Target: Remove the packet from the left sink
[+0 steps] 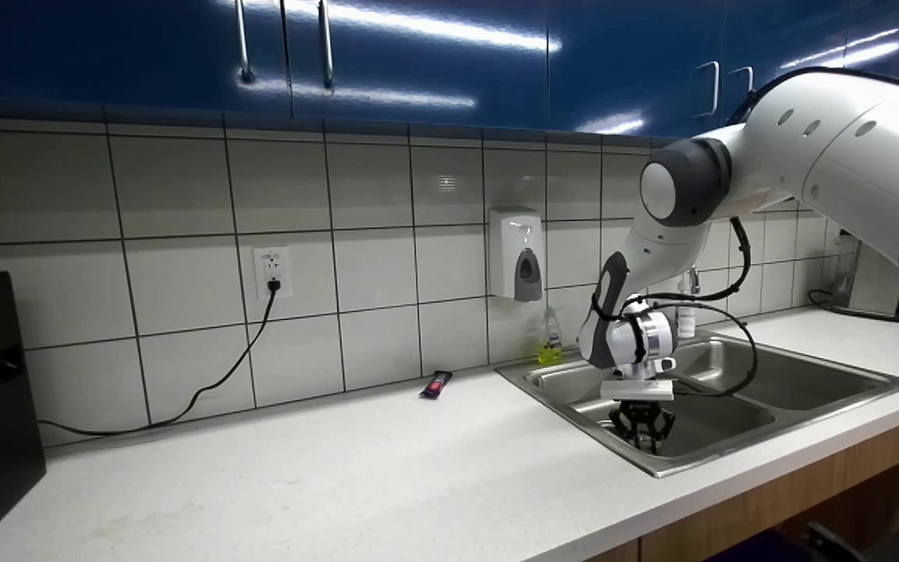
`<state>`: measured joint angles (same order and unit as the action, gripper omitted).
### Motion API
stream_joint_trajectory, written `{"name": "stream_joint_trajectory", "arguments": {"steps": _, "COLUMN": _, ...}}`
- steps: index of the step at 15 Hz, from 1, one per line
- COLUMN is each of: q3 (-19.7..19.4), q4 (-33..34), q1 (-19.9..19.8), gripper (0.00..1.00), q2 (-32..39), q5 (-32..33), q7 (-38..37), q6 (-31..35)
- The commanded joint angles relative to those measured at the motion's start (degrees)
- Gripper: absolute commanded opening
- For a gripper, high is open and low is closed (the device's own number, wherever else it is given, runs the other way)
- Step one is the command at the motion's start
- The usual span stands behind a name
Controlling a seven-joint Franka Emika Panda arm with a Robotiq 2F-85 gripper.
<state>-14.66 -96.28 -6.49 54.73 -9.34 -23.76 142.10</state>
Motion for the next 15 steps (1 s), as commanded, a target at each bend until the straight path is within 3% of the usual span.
{"name": "stream_joint_trajectory", "arguments": {"steps": 1, "q3": -1.73, "q4": -5.41, "q1": 2.39, "gripper": 0.08, "q2": -7.05, "q5": 1.63, "q7": -1.34, "q6": -0.99}}
{"name": "stream_joint_trajectory", "arguments": {"steps": 9, "q3": -5.04, "q4": -18.46, "q1": 6.63, "gripper": 0.08, "q2": -23.07, "q5": 7.80, "q7": -0.75, "q6": 1.20}}
{"name": "stream_joint_trajectory", "arguments": {"steps": 15, "q3": -6.60, "q4": -31.25, "q1": 10.54, "gripper": 0.08, "q2": -35.59, "q5": 25.44, "q7": 1.17, "q6": 3.32}}
